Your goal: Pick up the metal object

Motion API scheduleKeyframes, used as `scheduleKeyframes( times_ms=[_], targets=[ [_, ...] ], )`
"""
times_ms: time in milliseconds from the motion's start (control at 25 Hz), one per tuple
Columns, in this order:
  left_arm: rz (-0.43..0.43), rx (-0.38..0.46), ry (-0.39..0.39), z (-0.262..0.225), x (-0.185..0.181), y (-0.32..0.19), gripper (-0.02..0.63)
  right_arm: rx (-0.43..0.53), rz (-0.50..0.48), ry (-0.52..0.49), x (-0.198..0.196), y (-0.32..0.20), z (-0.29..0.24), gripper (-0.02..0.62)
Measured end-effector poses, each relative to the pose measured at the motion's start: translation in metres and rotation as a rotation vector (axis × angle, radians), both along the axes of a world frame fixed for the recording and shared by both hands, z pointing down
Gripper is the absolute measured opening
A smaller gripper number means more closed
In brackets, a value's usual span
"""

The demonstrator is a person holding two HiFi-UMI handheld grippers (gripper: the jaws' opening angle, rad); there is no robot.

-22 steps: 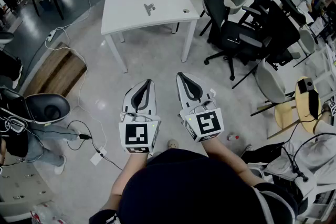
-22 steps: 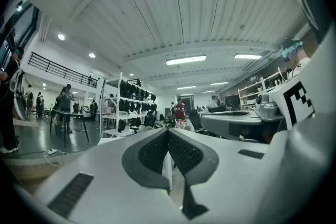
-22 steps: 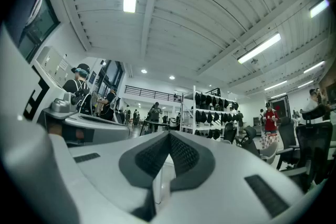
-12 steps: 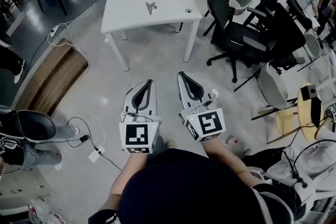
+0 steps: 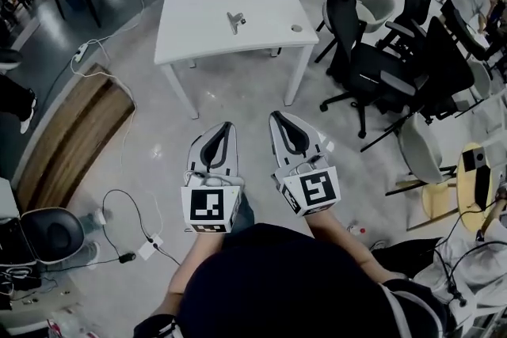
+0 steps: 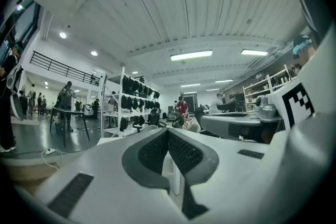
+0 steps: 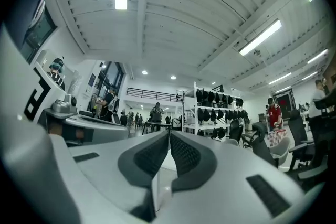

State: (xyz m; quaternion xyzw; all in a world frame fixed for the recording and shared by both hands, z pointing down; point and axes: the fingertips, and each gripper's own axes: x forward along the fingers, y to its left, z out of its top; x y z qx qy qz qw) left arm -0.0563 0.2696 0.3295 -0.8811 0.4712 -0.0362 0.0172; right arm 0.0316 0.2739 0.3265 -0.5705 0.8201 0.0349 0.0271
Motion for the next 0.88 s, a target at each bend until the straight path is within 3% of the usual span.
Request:
scheduleKeyframes(
  times_ms=[240, 360, 480, 880],
  targets=[
    [0.031, 0.017, -0.001, -0.007, -0.008, -0.106, 0.021, 0.024, 0.008, 0.016, -0.013, -0.103, -0.008, 0.034],
    [0.048, 0.010, -0.006, -0.007, -0.016, -0.153, 0.021, 0.002, 0.016, 0.001, -0.020, -0.151, -0.008, 0.132],
    [0.061, 0.006, -0.007, -0.007, -0.023, -0.195, 0.021, -0.008, 0.033, -0.001, -0.026, -0.193, -0.005, 0.154],
    [0.078, -0.020, -0.003, 0.009, -0.030, -0.269, 0.021, -0.026, 0.089, 0.016, -0.029, -0.264, 0.010, 0.201]
  ],
)
